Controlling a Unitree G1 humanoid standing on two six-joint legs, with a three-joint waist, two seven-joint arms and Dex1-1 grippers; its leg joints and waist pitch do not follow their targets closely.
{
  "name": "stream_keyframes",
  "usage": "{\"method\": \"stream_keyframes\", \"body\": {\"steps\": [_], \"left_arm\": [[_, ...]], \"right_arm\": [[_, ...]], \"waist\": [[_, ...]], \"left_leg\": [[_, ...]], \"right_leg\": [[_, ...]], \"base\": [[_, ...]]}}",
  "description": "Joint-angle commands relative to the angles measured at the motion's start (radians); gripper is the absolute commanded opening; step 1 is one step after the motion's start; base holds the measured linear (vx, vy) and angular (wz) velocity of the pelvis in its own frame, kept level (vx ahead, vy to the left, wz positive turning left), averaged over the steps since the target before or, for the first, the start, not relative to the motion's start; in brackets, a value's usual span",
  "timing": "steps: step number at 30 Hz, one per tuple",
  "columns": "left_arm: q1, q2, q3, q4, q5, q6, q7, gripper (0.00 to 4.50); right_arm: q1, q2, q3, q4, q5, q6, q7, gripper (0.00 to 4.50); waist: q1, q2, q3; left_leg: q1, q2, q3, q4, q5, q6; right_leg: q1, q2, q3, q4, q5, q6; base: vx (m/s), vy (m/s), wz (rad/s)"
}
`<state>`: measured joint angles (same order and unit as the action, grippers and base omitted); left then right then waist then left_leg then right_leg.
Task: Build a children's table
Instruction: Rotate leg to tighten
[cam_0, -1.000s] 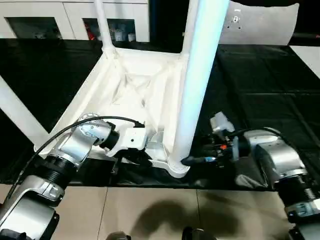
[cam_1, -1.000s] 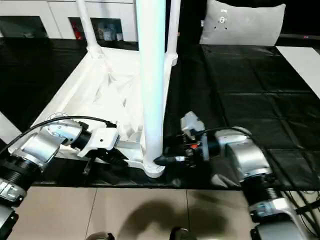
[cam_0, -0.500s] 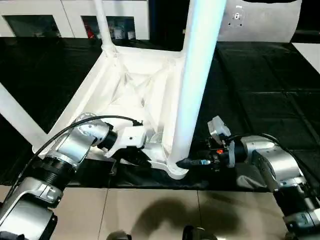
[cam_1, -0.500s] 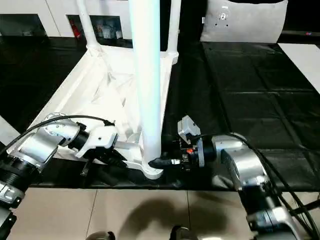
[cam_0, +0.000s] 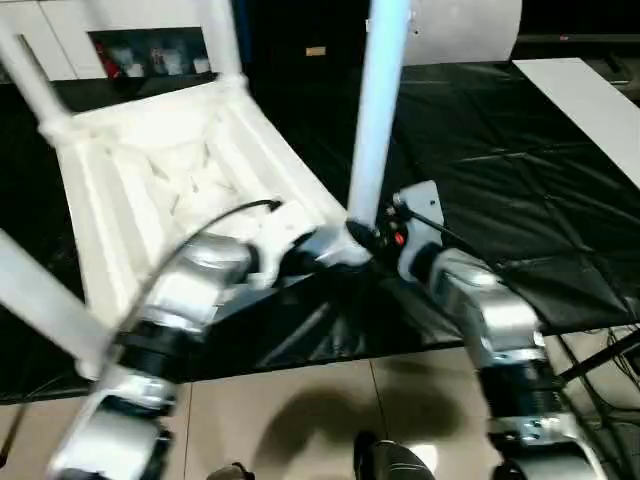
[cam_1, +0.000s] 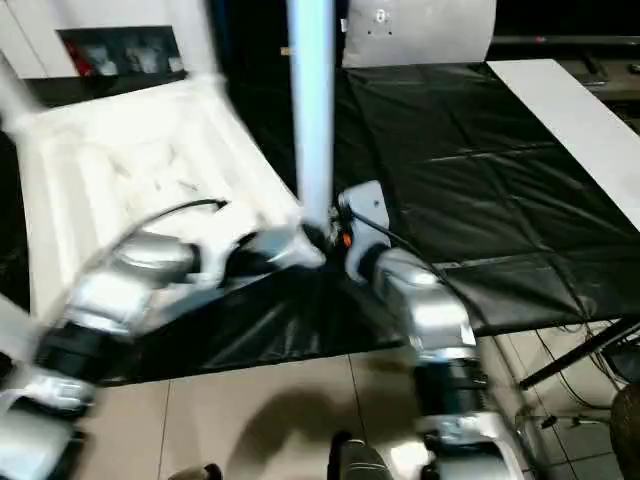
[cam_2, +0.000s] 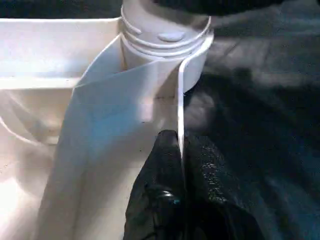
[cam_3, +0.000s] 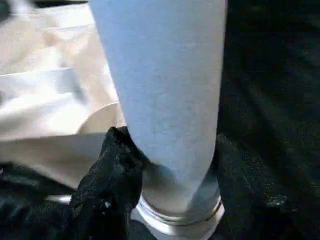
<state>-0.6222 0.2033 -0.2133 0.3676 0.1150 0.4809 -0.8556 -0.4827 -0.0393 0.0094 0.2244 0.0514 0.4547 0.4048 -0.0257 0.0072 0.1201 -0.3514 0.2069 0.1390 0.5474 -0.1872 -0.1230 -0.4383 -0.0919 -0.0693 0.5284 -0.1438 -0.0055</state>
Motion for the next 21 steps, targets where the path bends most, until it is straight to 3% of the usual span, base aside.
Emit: {"method": "stream_keyframes", "body": {"steps": [1, 2, 3, 6, 9, 11, 14, 17, 18, 19, 21], "left_arm": [[-0.030, -0.058, -0.053, -0.016, -0.013, -0.020, 0.013, 0.00], [-0.030, -0.058, -0.055, -0.018, -0.010, -0.018, 0.016, 0.00], [-0.029, -0.056, -0.063, -0.019, -0.002, -0.020, 0.017, 0.00], [-0.026, -0.055, -0.067, -0.026, 0.003, -0.011, 0.022, 0.00], [-0.004, 0.017, -0.102, -0.034, 0.019, -0.069, -0.045, 0.00], [-0.004, 0.017, -0.102, -0.034, 0.019, -0.069, -0.045, 0.00], [0.022, 0.079, -0.127, -0.036, 0.018, -0.140, -0.132, 0.00], [0.033, 0.108, -0.136, -0.035, 0.011, -0.168, -0.181, 0.00], [0.049, 0.166, -0.156, -0.036, -0.014, -0.233, -0.294, 0.00], [0.052, 0.181, -0.163, -0.036, -0.021, -0.252, -0.326, 0.00], [0.053, 0.207, -0.178, -0.033, -0.030, -0.282, -0.376, 0.00]], "right_arm": [[0.037, 0.044, 0.092, 0.053, 0.013, 0.038, 0.029, 2.72], [0.038, 0.043, 0.088, 0.049, 0.014, 0.036, 0.026, 2.83], [0.042, 0.034, 0.075, 0.036, 0.023, 0.029, 0.029, 2.95], [0.044, 0.034, 0.063, 0.025, 0.023, 0.031, 0.025, 3.19], [0.065, -0.094, 0.019, -0.041, 0.107, -0.017, 0.235, 3.56], [0.065, -0.094, 0.019, -0.041, 0.107, -0.017, 0.235, 3.64], [0.083, -0.209, -0.005, -0.072, 0.158, -0.058, 0.391, 3.90], [0.087, -0.261, -0.009, -0.075, 0.174, -0.071, 0.467, 4.18], [0.081, -0.350, -0.012, -0.054, 0.203, -0.099, 0.611, 4.18], [0.078, -0.370, -0.007, -0.046, 0.206, -0.109, 0.646, 4.38], [0.071, -0.401, 0.006, -0.030, 0.211, -0.131, 0.706, 4.41]], "waist": [[0.003, 0.004, -0.033], [0.007, 0.003, -0.035], [0.010, 0.011, -0.033], [0.011, 0.006, -0.036], [0.019, 0.005, -0.040], [0.025, 0.003, -0.042], [0.037, 0.000, -0.047], [0.044, 0.001, -0.062], [0.045, 0.002, -0.063], [0.048, -0.001, -0.070], [0.054, 0.000, -0.066]], "left_leg": [[-0.011, -0.005, 0.011, -0.084, -0.380, 0.052], [-0.010, -0.003, 0.012, -0.085, -0.375, 0.053], [-0.009, -0.001, 0.014, -0.086, -0.374, 0.051], [-0.011, -0.001, 0.018, -0.085, -0.363, 0.051], [-0.009, 0.001, 0.022, -0.080, -0.342, 0.071], [-0.012, 0.001, 0.028, -0.074, -0.291, 0.092], [-0.009, -0.002, 0.034, -0.066, -0.237, 0.102], [-0.018, -0.003, 0.037, -0.052, -0.098, 0.150], [-0.018, -0.003, 0.038, -0.052, -0.072, 0.157], [-0.018, -0.006, 0.036, -0.044, -0.032, 0.180], [-0.014, -0.005, 0.042, -0.037, 0.011, 0.223]], "right_leg": [[0.049, -0.023, 0.016, -0.075, -0.565, -0.088], [0.051, -0.023, 0.019, -0.070, -0.525, -0.100], [0.049, -0.023, 0.022, -0.067, -0.491, -0.114], [0.054, -0.022, 0.026, -0.061, -0.437, -0.137], [0.059, -0.024, 0.030, -0.057, -0.406, -0.151], [0.060, -0.024, 0.033, -0.052, -0.347, -0.175], [0.061, -0.025, 0.036, -0.048, -0.334, -0.199], [0.074, -0.022, 0.035, -0.020, -0.149, -0.259], [0.076, -0.021, 0.035, -0.016, -0.112, -0.271], [0.083, -0.017, 0.033, -0.004, -0.036, -0.291], [0.074, -0.017, 0.035, 0.004, 0.042, -0.325]], "base": [[0.000, 0.000, 0.00], [0.000, 0.000, 0.00], [0.000, 0.000, 0.00], [0.000, 0.000, 0.00], [0.000, 0.000, 0.00], [0.000, 0.000, 0.00], [0.000, 0.000, 0.00], [0.033, -0.023, 0.05], [0.000, 0.000, 0.00], [0.000, 0.000, 0.00], [0.000, 0.000, 0.00]]}}
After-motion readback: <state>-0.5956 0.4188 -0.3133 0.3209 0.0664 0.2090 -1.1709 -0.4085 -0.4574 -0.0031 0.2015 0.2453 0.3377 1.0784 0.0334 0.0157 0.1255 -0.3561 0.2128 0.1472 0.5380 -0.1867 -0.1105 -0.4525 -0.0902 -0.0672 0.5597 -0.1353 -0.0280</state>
